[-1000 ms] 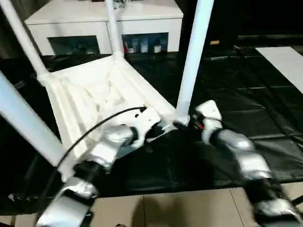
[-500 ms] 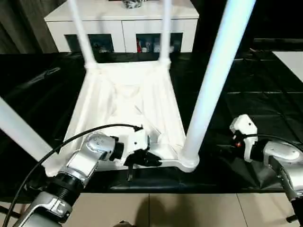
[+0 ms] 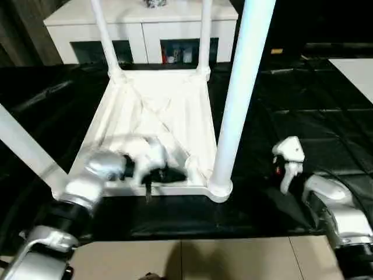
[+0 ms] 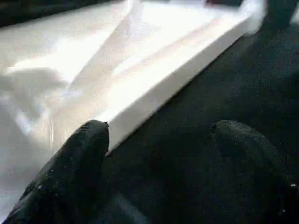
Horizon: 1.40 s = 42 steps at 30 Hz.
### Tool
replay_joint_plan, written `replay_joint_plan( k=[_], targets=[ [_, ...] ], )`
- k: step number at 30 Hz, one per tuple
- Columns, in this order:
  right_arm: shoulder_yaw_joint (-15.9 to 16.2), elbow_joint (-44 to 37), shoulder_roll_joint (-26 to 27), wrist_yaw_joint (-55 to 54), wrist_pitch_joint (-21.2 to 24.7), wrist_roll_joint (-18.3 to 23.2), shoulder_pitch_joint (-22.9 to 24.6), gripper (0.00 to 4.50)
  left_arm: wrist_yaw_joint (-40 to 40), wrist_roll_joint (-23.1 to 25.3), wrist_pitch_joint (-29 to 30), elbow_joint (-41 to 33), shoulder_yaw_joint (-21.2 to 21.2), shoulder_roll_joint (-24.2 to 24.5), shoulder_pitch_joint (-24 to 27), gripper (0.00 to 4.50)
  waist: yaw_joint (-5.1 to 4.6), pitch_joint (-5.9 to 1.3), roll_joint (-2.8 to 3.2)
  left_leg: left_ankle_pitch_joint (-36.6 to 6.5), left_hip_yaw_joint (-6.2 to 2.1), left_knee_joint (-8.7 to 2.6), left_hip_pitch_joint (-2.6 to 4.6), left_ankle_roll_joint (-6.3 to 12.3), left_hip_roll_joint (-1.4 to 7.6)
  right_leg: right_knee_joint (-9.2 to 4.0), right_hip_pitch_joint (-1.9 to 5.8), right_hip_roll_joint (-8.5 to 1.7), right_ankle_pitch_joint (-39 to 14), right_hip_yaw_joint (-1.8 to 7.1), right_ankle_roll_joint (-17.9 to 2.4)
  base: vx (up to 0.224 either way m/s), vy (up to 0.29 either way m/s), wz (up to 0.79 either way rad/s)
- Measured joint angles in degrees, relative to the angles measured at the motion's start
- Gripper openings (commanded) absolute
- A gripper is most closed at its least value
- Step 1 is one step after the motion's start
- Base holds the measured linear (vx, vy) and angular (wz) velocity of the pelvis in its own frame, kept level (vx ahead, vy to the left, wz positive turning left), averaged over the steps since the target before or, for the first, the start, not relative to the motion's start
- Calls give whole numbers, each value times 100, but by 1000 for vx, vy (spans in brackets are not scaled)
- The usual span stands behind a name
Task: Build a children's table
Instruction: Rotate leg to tighten
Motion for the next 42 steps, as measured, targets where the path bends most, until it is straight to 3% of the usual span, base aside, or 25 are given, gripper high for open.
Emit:
replay_joint_plan(
  k=[4, 6, 9, 11, 16, 23, 24, 28, 30, 32, 34, 35, 36, 37, 38, 39, 40, 41, 42],
  targets=[
    [-568, -249, 426, -1024, 0, 65, 166, 390, 608, -445, 151, -674, 544, -138, 701, 138, 10, 1, -2, 1, -1, -2, 4, -2, 0, 2, -1, 0, -3, 0, 4, 0, 0, 0],
    [-770, -338, 541, -1459, 3, 56, 186, 390, 1192, -428, 149, -793, 788, -302, 893, 163, 15, 2, -4, 2, -1, -1, 5, -4, 0, 1, 2, 0, -4, 2, 5, 0, 0, 0],
    [-907, -883, 749, -2167, -5, -162, 499, 390, 2935, -242, 358, -1424, 1569, -1042, 1399, 177, -21, -1, 5, 1, -1, -2, 14, -5, -3, -9, 17, 0, -8, 7, 12, 0, 0, 0],
    [-936, -1207, 949, -2504, 52, -289, 769, 390, 3942, -231, 834, -1959, 1961, -1546, 1828, 177, -101, -1, 4, -1, -3, -8, 14, -5, -3, -17, 21, 0, -13, 4, 20, 0, 0, 0],
    [-635, -1972, 1055, -2722, 324, -597, 1377, 390, 5348, 24, 1170, -2639, 2180, -2166, 2551, 177, -205, 1, 11, 0, -19, -21, 8, -5, -2, -21, 16, 10, -52, 1, 87, 0, 0, 0],
    [79, -2464, 1041, -2651, 693, -763, 1691, 390, 6036, 448, 1464, -3276, 2044, -2360, 2795, 177, -266, -2, 3, 0, -28, -23, 1, -6, -3, -43, 21, 15, -47, 2, 111, 0, 0, 0],
    [117, -2459, 1028, -2604, 706, -795, 1679, 390, 6106, 478, 1482, -3315, 2046, -2360, 2827, 177, -271, -10, 6, 1, -28, -19, -15, -4, -3, -54, 14, 15, -22, 2, 121, 0, 0, 0],
    [146, -2454, 912, -2445, 827, -815, 1559, 390, 6258, 601, 1658, -3557, 1991, -2326, 3082, 177, -250, -76, 2, 71, -54, 58, -285, 115, 4, -83, -190, 19, 119, -35, 86, -14, 5, 1],
    [207, -2458, 909, -2423, 831, -806, 1559, 390, 6249, 632, 1653, -3646, 1966, -2301, 3211, 177, -229, -75, 5, 80, -61, 70, -319, 128, 8, -116, -196, 10, 148, -63, 79, -62, 25, 5],
    [337, -2457, 896, -2366, 810, -806, 1588, 390, 6225, 658, 1583, -3763, 1953, -2232, 3346, 177, -229, -36, 38, 60, -79, 65, -207, 96, 27, -212, -79, 4, 102, -117, 151, -67, 38, 0],
    [375, -2466, 919, -2318, 717, -803, 1681, 390, 6185, 574, 1488, -3957, 2005, -2227, 3484, 177, -245, 6, 77, 46, -121, 23, -76, 74, 23, -300, 90, 10, 18, -158, 218, -61, 52, -3],
    [377, -2464, 921, -2314, 693, -804, 1732, 390, 6182, 543, 1468, -4016, 2014, -2224, 3494, 177, -264, 31, 79, 46, -120, -9, -26, 73, 16, -303, 136, 11, -51, -158, 214, -54, 53, -2],
    [374, -2468, 937, -2303, 685, -788, 1754, 390, 6172, 541, 1444, -4067, 2023, -2180, 3501, 177, -238, 51, 76, 46, -91, -47, -4, 73, 13, -167, 174, 8, -156, -156, 122, -71, 24, 5],
    [354, -2495, 969, -2247, 686, -716, 1829, 390, 6090, 465, 1413, -4128, 2033, -2104, 3521, 177, -203, 77, 28, 47, 18, -84, 28, 72, -3, 41, 159, -11, -346, -115, 20, -82, -24, 9],
    [355, -2512, 972, -2196, 686, -662, 1867, 390, 6027, 394, 1373, -4187, 2034, -2116, 3556, 177, -168, 63, -40, 47, 88, -101, 98, 71, -11, 83, 118, -24, -415, -13, 57, -82, -24, 9],
    [365, -2532, 962, -2103, 688, -599, 1887, 390, 5896, 224, 1327, -4265, 2040, -2141, 3634, 177, -155, 75, -63, 12, 77, -57, 127, 26, -25, 57, 93, -33, -416, 40, 80, 0, 0, 0],
    [398, -2573, 896, -1987, 690, -530, 1890, 390, 5710, 17, 1270, -4374, 2034, -2186, 3759, 194, -82, 105, -48, -229, -138, 125, 125, -69, -80, 30, 104, -85, -392, -15, 122, -11, 21, -25],
    [457, -2617, 833, -1840, 690, -439, 1879, 390, 5542, -146, 1210, -4445, 2035, -2160, 3863, 203, -57, 108, 31, -290, -407, 204, 158, -68, -120, 22, 133, -103, -386, -106, 131, -11, 21, -25],
    [517, -2686, 776, -1686, 690, -359, 1913, 390, 5373, -270, 1155, -4484, 2019, -2077, 3911, 209, -101, 121, 120, -232, -506, 219, 147, -124, -115, 6, 187, -115, -386, -227, 131, 22, 73, -41]
  ],
)
